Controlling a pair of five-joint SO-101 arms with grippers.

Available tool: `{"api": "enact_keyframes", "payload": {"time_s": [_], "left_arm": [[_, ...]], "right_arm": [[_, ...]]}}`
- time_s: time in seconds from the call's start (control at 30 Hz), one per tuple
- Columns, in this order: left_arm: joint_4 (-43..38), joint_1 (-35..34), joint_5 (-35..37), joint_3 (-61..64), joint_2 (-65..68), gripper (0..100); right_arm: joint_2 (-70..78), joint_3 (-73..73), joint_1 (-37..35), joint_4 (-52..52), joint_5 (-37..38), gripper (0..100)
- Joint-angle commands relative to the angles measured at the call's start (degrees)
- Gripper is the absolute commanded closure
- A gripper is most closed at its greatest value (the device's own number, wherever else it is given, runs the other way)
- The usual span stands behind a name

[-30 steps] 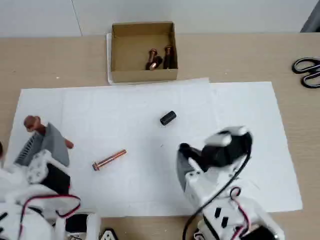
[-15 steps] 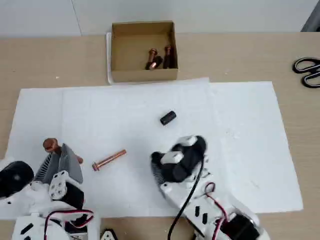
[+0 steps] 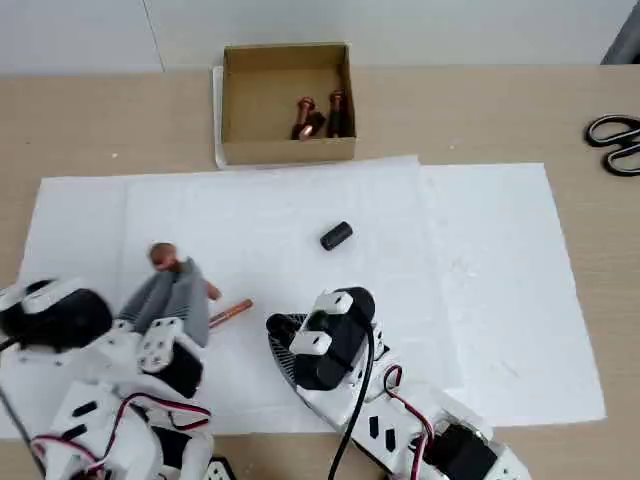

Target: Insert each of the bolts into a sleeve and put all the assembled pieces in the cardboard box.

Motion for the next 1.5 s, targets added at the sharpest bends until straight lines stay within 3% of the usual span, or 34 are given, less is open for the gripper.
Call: {"api": "enact_keyframes", "payload": {"time_s": [0.0, 0.23, 0.83, 1.1, 1.47], "left_arm": [[-1.8, 3.6, 0.4, 1.4, -0.1, 99], [-1.9, 9.8, 0.5, 4.7, -0.1, 99], [-1.9, 17.0, 2.2, 5.3, 0.0, 99], [-1.7, 17.2, 1.8, 6.8, 0.1, 99], [2.6, 17.2, -0.7, 6.3, -0.1, 99]], "right_arm": [[-0.6, -0.2, -0.6, -1.8, 1.1, 99.5], [-0.6, -0.3, -0.6, -1.8, 1.1, 99.5], [-0.6, -0.2, -0.7, -1.9, 1.1, 99.5], [-0.6, -0.4, -4.3, -3.3, 1.1, 99.5], [-0.6, -0.5, -0.8, -4.7, 5.0, 99.5]]}}
